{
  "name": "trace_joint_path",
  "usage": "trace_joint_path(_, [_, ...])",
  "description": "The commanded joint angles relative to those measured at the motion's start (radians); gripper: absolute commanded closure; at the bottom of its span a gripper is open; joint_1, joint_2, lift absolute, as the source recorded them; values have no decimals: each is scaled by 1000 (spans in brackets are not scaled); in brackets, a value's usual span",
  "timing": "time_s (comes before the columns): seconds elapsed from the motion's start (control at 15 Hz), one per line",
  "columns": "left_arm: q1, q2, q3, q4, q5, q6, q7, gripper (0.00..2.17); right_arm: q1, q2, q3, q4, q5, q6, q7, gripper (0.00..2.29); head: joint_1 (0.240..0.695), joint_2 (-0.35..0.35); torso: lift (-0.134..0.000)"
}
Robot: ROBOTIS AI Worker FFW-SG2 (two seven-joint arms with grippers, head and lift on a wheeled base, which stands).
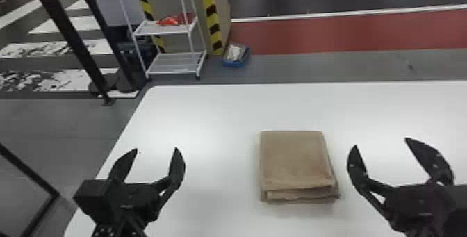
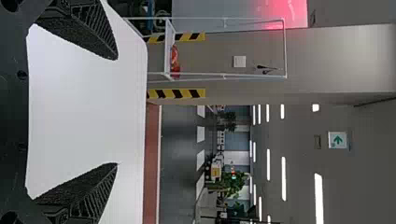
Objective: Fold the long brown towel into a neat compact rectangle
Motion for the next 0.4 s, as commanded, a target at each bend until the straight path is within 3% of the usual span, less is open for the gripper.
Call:
trace_joint_path(0.0, [12,-7,0,-14,0,1,1,73,14,1,-5,-4,-4,-12,0,113,695,204,-124])
trace_joint_path(0.33, [25,-7,-13,-19,-6,1,-2,73,36,1,-9,-39,-10,-3,2,113,695,198,-124])
